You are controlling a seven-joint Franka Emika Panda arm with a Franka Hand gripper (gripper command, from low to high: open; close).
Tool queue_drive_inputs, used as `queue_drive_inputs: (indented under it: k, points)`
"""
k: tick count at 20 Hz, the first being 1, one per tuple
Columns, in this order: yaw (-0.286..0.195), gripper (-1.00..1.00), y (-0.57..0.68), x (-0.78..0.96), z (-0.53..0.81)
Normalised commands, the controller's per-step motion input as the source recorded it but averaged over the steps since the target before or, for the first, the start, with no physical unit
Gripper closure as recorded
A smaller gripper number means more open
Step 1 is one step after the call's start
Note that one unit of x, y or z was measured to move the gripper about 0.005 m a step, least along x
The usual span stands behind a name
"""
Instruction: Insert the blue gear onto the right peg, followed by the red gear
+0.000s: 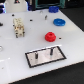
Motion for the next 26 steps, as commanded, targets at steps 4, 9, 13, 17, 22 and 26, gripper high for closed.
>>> queue_drive_inputs:
  k: [4,9,13,17,22,26]
  points:
    - [0.000,-1.00,0.62,-0.63,-0.15]
    - [0.000,-1.00,0.62,-0.63,-0.17]
    - [0.000,-1.00,0.65,-0.65,-0.21]
    - [0.000,-1.00,0.63,-0.65,-0.25]
    - [0.000,-1.00,0.56,-0.57,-0.32]
    - [0.000,-1.00,0.44,-0.52,-0.43]
